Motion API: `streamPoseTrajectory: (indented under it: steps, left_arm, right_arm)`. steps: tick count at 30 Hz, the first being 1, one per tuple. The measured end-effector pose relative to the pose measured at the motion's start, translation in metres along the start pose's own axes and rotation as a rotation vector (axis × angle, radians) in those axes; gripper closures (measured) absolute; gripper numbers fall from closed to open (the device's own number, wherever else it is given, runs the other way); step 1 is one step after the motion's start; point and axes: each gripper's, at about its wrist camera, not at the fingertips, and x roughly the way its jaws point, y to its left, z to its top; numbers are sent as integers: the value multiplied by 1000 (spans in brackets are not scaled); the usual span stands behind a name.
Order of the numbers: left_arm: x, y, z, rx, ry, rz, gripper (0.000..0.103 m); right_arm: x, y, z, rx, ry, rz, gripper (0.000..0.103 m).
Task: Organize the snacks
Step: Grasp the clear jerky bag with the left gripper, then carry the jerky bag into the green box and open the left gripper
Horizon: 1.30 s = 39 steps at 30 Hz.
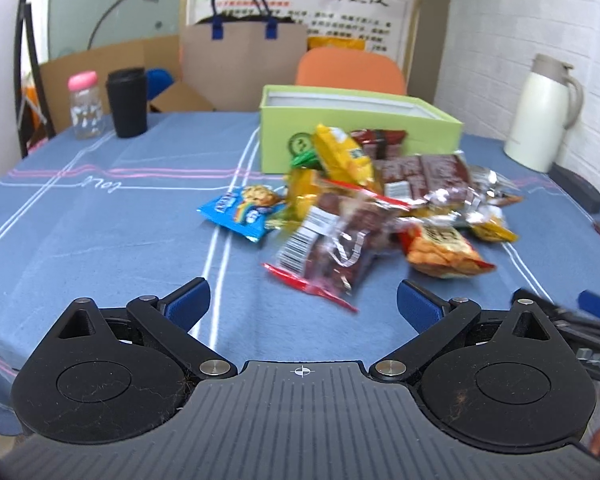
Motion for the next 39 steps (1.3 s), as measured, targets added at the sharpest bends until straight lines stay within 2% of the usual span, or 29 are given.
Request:
streamPoseTrajectory:
  steps: [4, 6, 9, 11, 13, 16, 18, 19, 21, 25, 28, 29, 30, 31, 32, 36, 39]
  left_arm:
    - [16, 16, 11, -17, 44, -17, 13]
    - [24, 22, 15, -13, 65, -44, 14]
    - [30, 29, 25, 19, 76, -131, 14]
    - [33, 38, 35, 52, 84, -212, 14]
    - [35, 47, 48, 85, 92, -287, 14]
    - [42, 61, 69, 112, 98, -374, 16]
    - [48, 66, 77, 113, 118, -432, 21]
    - [51, 66, 79, 117, 129, -455, 22]
    - [57, 64, 80, 130, 148, -470, 27]
    - [70, 55, 76, 179, 174, -508, 31]
    - [87, 45, 74, 208, 203, -531, 37]
    - [92, 43, 72, 213, 220, -530, 44]
    - [97, 42, 70, 216, 240, -531, 55]
    - [101, 43, 67, 215, 264, -540, 65]
    - [102, 45, 63, 204, 280, -555, 67]
    - [83, 65, 55, 161, 271, -539, 70]
    - [68, 76, 63, 121, 234, -525, 70]
  right_arm:
    - [27, 0, 2, -9, 52, 33, 0]
    - [31, 3, 1, -61, 51, 20, 0]
    - [32, 8, -4, -164, 59, 21, 1]
    - [25, 9, 0, -142, 99, 24, 0]
    - [8, 20, 8, -123, 82, 175, 0]
    - [-1, 64, 16, -199, 81, 394, 1]
    - [8, 92, 16, -228, 98, 483, 1]
    - [15, 103, 15, -242, 109, 489, 1]
    - [28, 116, 13, -271, 118, 449, 1]
    - [51, 122, 16, -255, 162, 423, 2]
    - [62, 130, 16, -255, 165, 403, 2]
    - [65, 131, 14, -251, 169, 404, 4]
    - [66, 133, 13, -253, 172, 403, 8]
    - [63, 134, 11, -273, 152, 392, 24]
    - [60, 135, 12, -284, 149, 369, 40]
    - [49, 126, 22, -182, 173, 488, 44]
    - [46, 136, 35, -212, 127, 513, 44]
